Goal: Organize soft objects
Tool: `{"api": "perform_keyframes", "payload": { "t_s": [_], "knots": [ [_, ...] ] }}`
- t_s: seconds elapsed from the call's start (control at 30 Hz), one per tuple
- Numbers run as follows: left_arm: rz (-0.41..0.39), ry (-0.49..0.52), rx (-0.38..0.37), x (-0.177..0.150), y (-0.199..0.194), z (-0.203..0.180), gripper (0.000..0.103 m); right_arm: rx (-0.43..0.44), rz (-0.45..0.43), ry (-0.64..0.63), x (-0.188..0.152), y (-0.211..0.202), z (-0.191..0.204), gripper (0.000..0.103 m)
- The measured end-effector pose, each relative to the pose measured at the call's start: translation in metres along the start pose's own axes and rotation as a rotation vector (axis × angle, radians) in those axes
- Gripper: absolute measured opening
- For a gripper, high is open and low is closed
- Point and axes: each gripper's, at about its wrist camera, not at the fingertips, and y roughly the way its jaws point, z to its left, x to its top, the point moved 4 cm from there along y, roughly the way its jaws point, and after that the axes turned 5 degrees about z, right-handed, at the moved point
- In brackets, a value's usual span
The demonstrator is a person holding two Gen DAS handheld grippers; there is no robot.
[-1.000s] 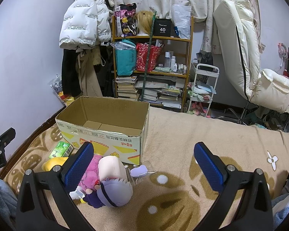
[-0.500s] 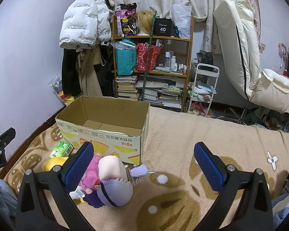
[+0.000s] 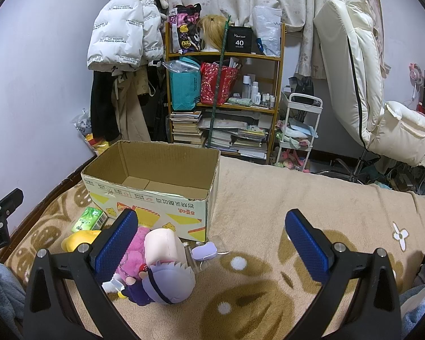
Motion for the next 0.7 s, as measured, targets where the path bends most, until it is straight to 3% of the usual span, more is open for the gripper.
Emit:
{"api": "perform_keyframes", "payload": {
  "t_s": [0.7],
  "knots": [
    [0.082,0.02,-0.051,-0.003,0.019,-0.008,0.101,0.045,0.02,0.028,0.001,0.021,0.013,0.103]
  ]
}}
